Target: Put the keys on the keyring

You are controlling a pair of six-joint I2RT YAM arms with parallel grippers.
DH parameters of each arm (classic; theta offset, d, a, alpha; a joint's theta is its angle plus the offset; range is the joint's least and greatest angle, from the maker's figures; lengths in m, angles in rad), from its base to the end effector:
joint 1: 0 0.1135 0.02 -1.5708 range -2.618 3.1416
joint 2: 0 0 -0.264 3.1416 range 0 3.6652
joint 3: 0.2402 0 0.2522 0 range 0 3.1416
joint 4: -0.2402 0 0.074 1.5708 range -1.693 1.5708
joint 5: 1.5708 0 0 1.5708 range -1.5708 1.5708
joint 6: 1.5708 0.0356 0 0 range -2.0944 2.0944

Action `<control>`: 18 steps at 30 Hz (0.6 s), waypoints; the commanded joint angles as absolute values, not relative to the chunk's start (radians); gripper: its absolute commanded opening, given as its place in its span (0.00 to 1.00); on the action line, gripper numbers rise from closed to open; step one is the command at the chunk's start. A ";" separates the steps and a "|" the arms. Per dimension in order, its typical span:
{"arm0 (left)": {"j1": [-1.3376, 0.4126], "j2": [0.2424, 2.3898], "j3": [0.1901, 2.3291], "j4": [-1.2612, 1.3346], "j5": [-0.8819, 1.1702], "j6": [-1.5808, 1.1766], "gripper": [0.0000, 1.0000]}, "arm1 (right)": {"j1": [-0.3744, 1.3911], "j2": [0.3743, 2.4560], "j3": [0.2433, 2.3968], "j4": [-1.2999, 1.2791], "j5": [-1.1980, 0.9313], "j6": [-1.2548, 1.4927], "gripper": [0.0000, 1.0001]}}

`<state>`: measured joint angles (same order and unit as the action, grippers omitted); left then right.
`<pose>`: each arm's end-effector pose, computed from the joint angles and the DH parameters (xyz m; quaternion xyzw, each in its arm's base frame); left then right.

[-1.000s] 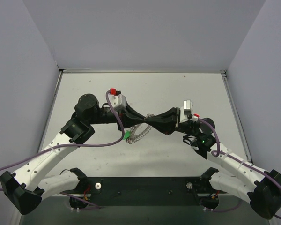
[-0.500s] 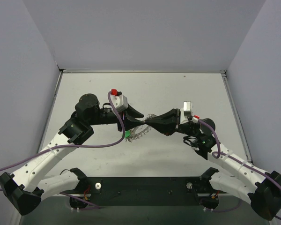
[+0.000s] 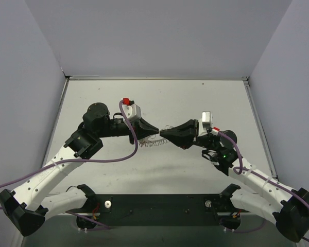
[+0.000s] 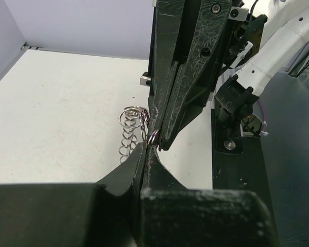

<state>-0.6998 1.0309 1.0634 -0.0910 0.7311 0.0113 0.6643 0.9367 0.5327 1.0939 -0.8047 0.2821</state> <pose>0.1587 -0.1647 0.4020 0.4664 0.5515 -0.4611 0.5154 0.1326 0.1364 0.3479 -0.4223 0.3179 0.5279 0.6648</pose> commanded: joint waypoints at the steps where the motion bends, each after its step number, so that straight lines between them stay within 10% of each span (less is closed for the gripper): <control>1: -0.699 1.022 1.109 -0.103 0.695 0.025 0.00 | 0.672 0.900 0.551 1.255 -0.848 0.268 0.00; 11: -0.741 1.029 1.219 -0.336 0.586 0.147 0.00 | 0.666 0.782 0.707 0.670 -0.899 -0.082 0.60; 18: -0.825 1.071 1.315 -0.509 0.440 0.230 0.00 | 0.669 0.848 0.920 0.186 -0.954 -0.285 0.51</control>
